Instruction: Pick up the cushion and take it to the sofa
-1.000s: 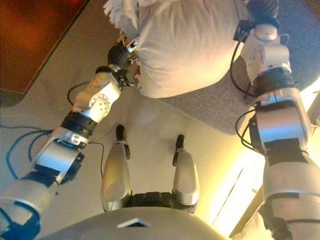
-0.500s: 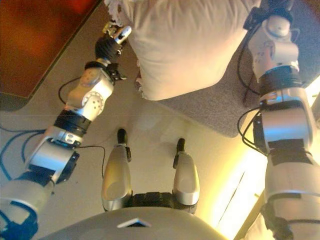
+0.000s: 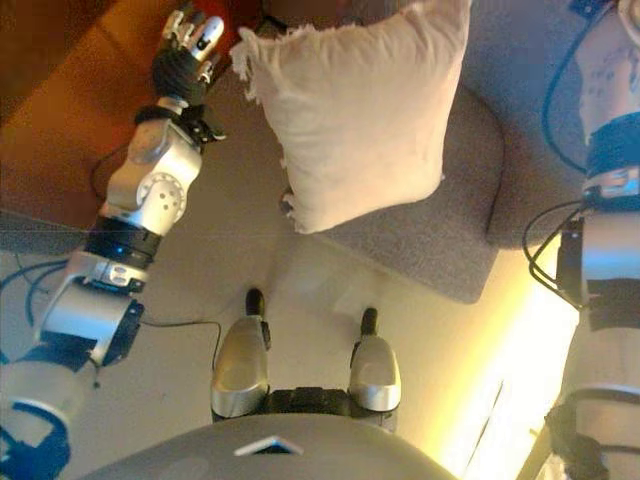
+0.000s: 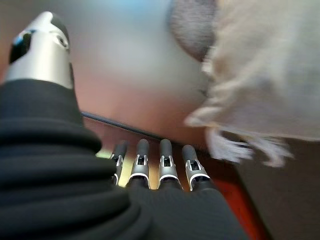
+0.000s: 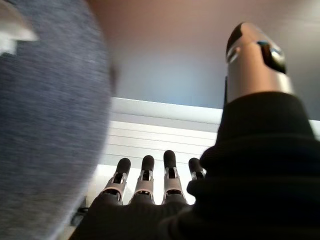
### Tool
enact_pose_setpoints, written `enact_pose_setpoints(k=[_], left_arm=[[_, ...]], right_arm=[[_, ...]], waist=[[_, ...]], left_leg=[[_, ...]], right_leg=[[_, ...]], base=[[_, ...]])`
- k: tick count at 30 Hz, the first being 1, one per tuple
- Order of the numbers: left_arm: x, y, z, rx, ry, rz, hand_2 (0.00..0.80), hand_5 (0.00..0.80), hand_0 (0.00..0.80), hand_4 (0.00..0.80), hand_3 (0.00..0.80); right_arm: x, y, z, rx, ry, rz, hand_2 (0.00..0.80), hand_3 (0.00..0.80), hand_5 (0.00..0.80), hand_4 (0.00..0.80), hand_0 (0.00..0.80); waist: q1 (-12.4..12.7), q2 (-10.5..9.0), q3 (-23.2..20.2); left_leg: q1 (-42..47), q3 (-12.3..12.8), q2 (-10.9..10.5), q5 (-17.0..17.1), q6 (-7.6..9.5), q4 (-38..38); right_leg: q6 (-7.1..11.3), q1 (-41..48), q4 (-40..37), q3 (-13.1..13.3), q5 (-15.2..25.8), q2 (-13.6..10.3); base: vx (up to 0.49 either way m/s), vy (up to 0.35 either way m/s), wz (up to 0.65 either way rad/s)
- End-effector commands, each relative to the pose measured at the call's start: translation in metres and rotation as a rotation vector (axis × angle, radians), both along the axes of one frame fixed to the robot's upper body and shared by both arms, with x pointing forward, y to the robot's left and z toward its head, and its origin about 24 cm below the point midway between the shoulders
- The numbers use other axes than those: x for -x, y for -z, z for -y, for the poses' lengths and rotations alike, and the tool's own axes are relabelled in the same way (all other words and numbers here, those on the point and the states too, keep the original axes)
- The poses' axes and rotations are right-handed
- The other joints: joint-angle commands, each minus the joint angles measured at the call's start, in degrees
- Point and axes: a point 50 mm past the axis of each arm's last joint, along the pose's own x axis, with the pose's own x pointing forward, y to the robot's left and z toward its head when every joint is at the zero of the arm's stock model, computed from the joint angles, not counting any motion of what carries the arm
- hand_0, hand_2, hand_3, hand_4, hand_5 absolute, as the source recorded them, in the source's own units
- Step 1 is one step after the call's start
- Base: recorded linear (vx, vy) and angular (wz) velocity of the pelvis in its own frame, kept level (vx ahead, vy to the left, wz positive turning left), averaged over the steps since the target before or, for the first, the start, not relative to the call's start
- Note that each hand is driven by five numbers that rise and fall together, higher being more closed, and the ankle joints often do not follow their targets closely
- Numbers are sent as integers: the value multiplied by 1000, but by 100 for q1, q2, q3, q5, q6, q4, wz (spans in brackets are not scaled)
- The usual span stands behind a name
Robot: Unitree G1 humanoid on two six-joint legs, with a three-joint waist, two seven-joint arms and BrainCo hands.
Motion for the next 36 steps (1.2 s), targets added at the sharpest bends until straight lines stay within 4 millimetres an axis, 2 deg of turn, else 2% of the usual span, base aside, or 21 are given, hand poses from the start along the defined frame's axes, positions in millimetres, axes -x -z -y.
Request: enact_pose_setpoints(k=[1,5,9,11,15,21,26,32,36], left_arm=[[16,30,-3,-9,12,-29,0,0,0,0,0],[28,40,-8,24,45,-43,0,0,0,0,0],[42,51,-13,39,76,-50,0,0,0,0,0],[49,59,-14,59,100,-58,0,0,0,0,0],[63,72,-14,85,153,-60,0,0,0,0,0],[85,80,-15,97,190,-16,0,0,0,0,0],[106,92,-30,142,189,-4,0,0,0,0,0],[134,111,-41,185,210,-2,0,0,0,0,0],[147,130,-36,173,282,-70,0,0,0,0,0]], right_arm=[[4,30,2,110,-26,-62,0,0,0,0,0],[9,71,-10,115,-165,-120,0,0,0,0,0],[25,118,-27,84,-332,-157,0,0,0,0,0],[35,143,-31,37,-366,-178,0,0,0,0,0],[52,175,-33,-56,-409,-170,0,0,0,0,0],[87,226,-52,-171,-475,-165,0,0,0,0,0],[115,263,-61,-240,-498,-214,0,0,0,0,0],[142,296,-83,-498,-553,-175,0,0,0,0,0],[153,309,-89,-681,-552,-105,0,0,0,0,0]], waist=[[41,25,-1188],[-45,90,-1217],[-156,105,-1230],[-204,103,-1235],[-266,120,-1223],[-334,191,-1196],[-356,206,-1149],[-322,177,-1014],[-305,191,-961]], left_leg=[[441,21,410,-122,-338,-37],[614,131,349,-145,-257,-114],[801,262,257,-114,-156,-321],[886,332,223,-98,-126,-425],[1004,482,162,-113,-70,-535],[1119,613,13,-86,36,-845],[1156,681,-116,-33,139,-1122],[1040,690,-232,-76,228,-1102],[1013,705,-254,-79,258,-1099]], right_leg=[[186,-270,65,58,126,-79],[219,-211,59,99,163,-114],[229,-165,-28,110,254,-113],[240,-158,-81,97,315,-108],[260,-166,-207,74,446,-110],[315,-222,-453,49,643,-84],[315,-353,-585,-19,785,-41],[303,-512,-574,-54,847,-58],[308,-484,-613,-103,864,-75]], base=[[-16,70,-2],[-69,70,-7],[-98,58,-9],[-102,22,-2],[-97,26,-5],[-108,40,-13],[-111,27,-5],[-92,10,-5],[-33,16,0]])
